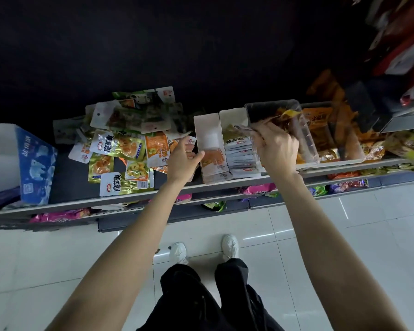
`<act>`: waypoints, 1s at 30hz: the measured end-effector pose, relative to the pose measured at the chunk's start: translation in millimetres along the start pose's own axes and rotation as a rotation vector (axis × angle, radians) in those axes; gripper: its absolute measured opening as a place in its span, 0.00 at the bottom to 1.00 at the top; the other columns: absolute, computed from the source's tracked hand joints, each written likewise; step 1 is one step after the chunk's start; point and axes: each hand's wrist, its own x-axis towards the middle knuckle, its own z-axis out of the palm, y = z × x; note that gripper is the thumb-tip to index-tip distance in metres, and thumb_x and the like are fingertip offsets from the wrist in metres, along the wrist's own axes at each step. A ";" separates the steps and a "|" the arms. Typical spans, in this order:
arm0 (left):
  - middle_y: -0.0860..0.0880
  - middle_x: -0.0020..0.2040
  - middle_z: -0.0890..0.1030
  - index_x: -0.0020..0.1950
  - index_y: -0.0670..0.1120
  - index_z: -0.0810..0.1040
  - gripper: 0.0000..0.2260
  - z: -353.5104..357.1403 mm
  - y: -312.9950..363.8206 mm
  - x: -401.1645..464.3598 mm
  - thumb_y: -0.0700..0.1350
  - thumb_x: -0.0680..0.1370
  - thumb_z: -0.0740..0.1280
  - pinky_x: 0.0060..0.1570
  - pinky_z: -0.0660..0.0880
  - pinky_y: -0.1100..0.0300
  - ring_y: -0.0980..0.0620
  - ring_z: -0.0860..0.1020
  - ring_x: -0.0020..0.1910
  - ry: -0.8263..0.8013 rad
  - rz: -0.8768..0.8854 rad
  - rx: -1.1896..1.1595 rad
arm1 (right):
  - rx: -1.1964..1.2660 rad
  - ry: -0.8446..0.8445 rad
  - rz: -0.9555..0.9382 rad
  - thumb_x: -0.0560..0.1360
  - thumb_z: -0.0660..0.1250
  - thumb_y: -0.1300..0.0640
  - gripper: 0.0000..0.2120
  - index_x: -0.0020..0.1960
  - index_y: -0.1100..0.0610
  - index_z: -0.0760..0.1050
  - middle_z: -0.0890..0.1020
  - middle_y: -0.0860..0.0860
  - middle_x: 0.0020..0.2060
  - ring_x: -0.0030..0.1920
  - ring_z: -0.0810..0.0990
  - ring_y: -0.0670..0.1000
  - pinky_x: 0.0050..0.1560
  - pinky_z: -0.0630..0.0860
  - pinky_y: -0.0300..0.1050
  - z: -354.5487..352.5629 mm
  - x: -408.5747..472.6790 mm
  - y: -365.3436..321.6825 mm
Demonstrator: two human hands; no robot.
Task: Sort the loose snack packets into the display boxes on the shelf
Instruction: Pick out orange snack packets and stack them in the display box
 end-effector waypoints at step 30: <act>0.50 0.29 0.79 0.48 0.38 0.79 0.04 -93.5 -58.7 -7.5 0.36 0.73 0.70 0.28 0.73 0.70 0.56 0.76 0.28 -0.043 -0.374 -0.620 | 0.094 -0.535 -0.156 0.65 0.75 0.59 0.27 0.63 0.55 0.74 0.78 0.53 0.59 0.59 0.76 0.56 0.56 0.75 0.52 87.4 -37.5 -147.5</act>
